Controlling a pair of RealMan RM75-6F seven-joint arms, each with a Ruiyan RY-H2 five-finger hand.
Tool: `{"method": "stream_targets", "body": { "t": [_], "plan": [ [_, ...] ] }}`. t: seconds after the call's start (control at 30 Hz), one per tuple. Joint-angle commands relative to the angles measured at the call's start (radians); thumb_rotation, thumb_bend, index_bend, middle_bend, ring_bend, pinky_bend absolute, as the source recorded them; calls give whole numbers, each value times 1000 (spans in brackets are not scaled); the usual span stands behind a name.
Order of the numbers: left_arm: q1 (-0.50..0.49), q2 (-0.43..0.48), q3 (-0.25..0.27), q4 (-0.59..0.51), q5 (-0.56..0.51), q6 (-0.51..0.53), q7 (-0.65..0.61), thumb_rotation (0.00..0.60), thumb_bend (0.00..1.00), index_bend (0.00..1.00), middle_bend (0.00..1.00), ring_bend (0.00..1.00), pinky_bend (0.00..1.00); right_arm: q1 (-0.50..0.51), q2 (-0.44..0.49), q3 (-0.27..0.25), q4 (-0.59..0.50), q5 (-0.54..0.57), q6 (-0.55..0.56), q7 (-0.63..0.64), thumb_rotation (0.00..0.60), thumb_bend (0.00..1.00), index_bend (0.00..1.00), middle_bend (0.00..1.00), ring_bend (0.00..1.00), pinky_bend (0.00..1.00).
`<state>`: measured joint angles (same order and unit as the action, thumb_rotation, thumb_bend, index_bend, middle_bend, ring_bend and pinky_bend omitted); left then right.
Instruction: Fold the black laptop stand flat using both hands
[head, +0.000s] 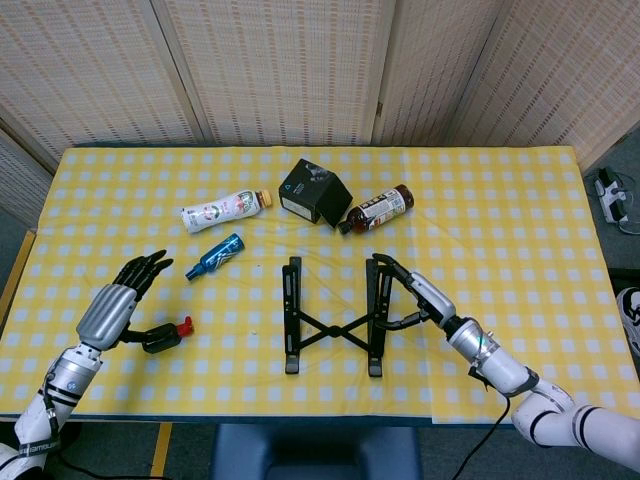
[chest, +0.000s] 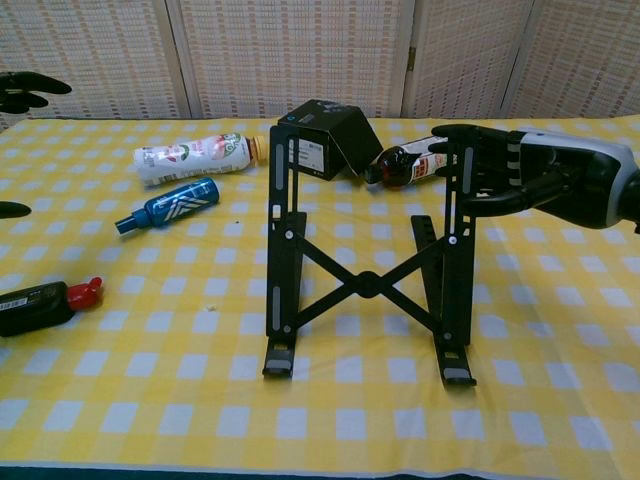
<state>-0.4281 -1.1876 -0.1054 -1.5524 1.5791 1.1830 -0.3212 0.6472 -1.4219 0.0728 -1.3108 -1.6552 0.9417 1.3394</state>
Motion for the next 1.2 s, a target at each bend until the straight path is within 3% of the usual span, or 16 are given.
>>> {"method": "stream_targets", "body": {
  "t": [0.03, 0.17, 0.47, 0.6, 0.9, 1.2],
  "plan": [
    [-49, -14, 5, 27, -3, -65, -84, 600, 211, 0, 0, 0, 0, 52, -48, -46, 59, -83, 55, 142, 600, 174, 0, 17, 67, 0],
    [-91, -23, 20, 48, 12, -120, -183, 600, 211, 0, 0, 0, 0, 51, -61, -86, 82, -147, 159, 173, 600, 174, 0, 24, 78, 0],
    [-146, -65, 111, 95, 146, -122, -363, 600, 211, 1, 5, 14, 0, -8, -21, -175, 34, -237, 365, 47, 600, 174, 0, 32, 86, 0],
    [-143, -100, 132, 101, 172, -90, -330, 600, 211, 90, 48, 56, 0, -26, -3, -206, -1, -259, 409, -19, 600, 175, 0, 33, 84, 0],
    [-165, -161, 160, 75, 184, -96, -249, 600, 211, 166, 110, 109, 0, -48, 20, -260, -62, -289, 470, -101, 600, 174, 0, 33, 82, 0],
    [-161, -273, 144, 85, 128, -107, -79, 600, 211, 289, 160, 167, 0, -41, 50, -293, -118, -297, 468, -162, 600, 174, 0, 32, 81, 0]
  ]
}}
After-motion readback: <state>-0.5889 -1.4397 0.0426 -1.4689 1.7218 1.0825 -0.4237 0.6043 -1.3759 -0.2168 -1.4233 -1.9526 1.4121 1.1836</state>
